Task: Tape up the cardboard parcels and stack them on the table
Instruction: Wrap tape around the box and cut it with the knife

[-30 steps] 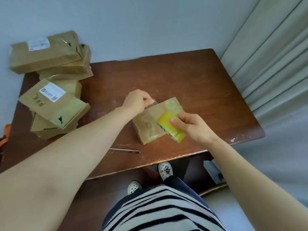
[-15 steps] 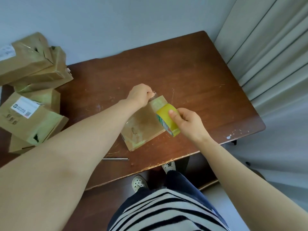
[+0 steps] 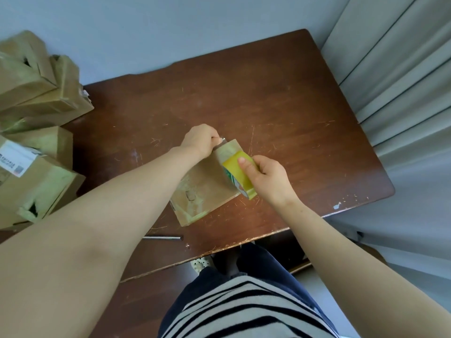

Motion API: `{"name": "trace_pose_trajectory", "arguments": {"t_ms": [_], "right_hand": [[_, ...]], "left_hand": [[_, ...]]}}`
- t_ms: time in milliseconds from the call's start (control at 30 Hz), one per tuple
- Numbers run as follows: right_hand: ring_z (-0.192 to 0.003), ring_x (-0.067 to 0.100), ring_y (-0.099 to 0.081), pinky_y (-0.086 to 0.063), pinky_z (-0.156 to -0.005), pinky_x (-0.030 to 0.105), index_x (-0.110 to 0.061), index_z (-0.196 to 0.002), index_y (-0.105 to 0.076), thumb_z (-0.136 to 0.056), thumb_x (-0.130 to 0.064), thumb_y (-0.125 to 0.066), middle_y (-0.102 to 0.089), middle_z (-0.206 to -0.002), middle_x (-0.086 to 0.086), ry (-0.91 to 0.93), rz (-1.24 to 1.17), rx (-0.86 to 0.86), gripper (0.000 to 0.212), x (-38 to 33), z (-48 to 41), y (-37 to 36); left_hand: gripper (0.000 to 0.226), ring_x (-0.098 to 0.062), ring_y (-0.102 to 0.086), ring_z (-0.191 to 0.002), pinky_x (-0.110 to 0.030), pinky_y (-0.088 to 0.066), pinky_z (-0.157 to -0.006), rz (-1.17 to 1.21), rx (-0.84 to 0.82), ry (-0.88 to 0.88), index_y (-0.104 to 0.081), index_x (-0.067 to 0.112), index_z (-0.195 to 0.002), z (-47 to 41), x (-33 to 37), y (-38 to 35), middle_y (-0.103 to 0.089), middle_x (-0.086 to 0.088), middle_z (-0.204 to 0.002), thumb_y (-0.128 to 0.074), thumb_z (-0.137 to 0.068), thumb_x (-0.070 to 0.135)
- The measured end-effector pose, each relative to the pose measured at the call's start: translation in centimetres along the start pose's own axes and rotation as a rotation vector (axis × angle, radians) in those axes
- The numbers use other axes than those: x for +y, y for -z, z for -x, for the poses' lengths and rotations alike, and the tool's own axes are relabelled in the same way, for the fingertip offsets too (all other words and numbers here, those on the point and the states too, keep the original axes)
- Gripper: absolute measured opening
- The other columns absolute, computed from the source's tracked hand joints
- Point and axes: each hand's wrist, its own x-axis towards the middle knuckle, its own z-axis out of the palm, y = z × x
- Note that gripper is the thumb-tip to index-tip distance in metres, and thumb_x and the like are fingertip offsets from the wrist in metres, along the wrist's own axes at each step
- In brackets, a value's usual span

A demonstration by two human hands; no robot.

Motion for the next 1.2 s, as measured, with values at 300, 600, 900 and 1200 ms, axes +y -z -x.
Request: {"name": "trace_pose_trajectory", "arguments": {"t_ms": [300,600,900,1200], "right_hand": [[-0.051,0.008,-0.034,-0.031,-0.048,0.021,-0.016,-0.063,-0.041,-0.094,-0.04,-0.053,-0.039,-0.056,-0.007,-0.004,-0.077,0.017,0.041,0.5,-0.1,-0.5],[-0.04,-0.004,-0.049,-0.03,-0.04,0.009,-0.02,-0.059,-0.037,-0.095,-0.034,-0.055,-0.041,-0.045,-0.014,0.011,-0.14,0.015,0.042,0.5,-0.5,-0.9],[-0.039,-0.004,-0.05,-0.03,-0.038,0.007,-0.018,-0.06,-0.039,-0.095,-0.032,-0.055,-0.048,-0.043,-0.019,0.022,-0.15,0.018,0.041,0.6,-0.8,-1.0],[-0.039,-0.004,-0.048,-0.029,-0.039,0.008,-0.017,-0.06,-0.04,-0.095,-0.034,-0.054,-0.042,-0.046,-0.013,0.022,-0.15,0.015,0.042,0.5,-0.9,-0.9]], "left_hand": [[0.023,-0.033,-0.056,-0.106,-0.039,-0.045,-0.094,-0.067,-0.168,-0.017,-0.069,0.012,-0.094,-1.1,0.1,0.5,-0.065,-0.015,-0.106,-0.05,-0.098,0.024],[0.031,-0.036,-0.056,-0.09,-0.033,-0.038,-0.071,-0.126,-0.1,0.009,-0.048,0.011,-0.067,-0.8,-0.3,-0.2,-0.057,-0.018,-0.087,-0.055,-0.095,0.023],[0.029,-0.031,-0.057,-0.115,-0.034,-0.042,-0.095,0.135,0.198,-0.121,-0.067,0.013,-0.118,2.1,-0.1,-2.6,-0.066,-0.014,-0.119,-0.049,-0.097,0.021],[0.046,-0.025,-0.025,-0.142,-0.029,-0.014,-0.113,0.057,-0.008,-0.15,-0.027,0.014,-0.149,2.8,-1.2,-3.5,-0.031,-0.011,-0.154,-0.03,-0.104,0.019]]}}
